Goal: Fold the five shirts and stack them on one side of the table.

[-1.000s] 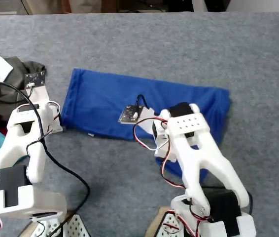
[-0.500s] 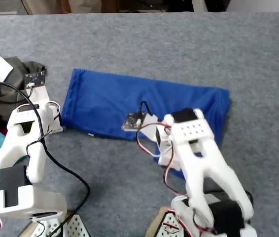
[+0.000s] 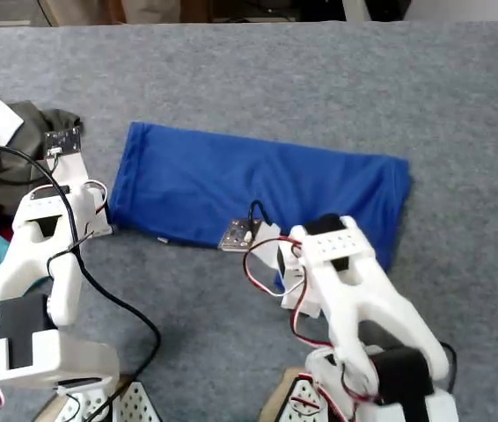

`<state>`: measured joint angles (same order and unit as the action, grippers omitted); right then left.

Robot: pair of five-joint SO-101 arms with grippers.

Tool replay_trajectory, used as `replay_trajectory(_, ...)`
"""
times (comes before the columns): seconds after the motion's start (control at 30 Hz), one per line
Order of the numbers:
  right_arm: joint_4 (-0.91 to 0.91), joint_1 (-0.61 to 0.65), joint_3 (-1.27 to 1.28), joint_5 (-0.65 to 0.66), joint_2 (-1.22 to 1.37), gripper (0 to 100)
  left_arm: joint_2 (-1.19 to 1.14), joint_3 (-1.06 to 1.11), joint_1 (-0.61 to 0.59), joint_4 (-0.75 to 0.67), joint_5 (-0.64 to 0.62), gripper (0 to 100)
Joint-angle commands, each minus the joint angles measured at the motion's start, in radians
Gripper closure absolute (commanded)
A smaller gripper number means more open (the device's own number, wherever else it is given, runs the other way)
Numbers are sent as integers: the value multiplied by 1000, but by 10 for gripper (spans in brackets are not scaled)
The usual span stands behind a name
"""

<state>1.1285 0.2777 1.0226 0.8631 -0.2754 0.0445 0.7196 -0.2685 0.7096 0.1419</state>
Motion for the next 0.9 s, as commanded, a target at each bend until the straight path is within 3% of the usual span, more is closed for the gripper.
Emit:
replay_trajectory(0.0, -58, -24, -21, -3, 113, 666, 38, -3, -2, -15, 3, 980)
replay_trajectory(0.23, -57, -94, -97, 2, 191, 673, 38, -2, -6, -11, 5, 980)
replay_trajectory(0.7, -57, -99, -147, 15, 223, 993, 38, -2, -6, -11, 8, 980)
replay_trajectory(0.87, -25, -99, -196, 14, 223, 995, 38, -2, -6, -11, 8, 980)
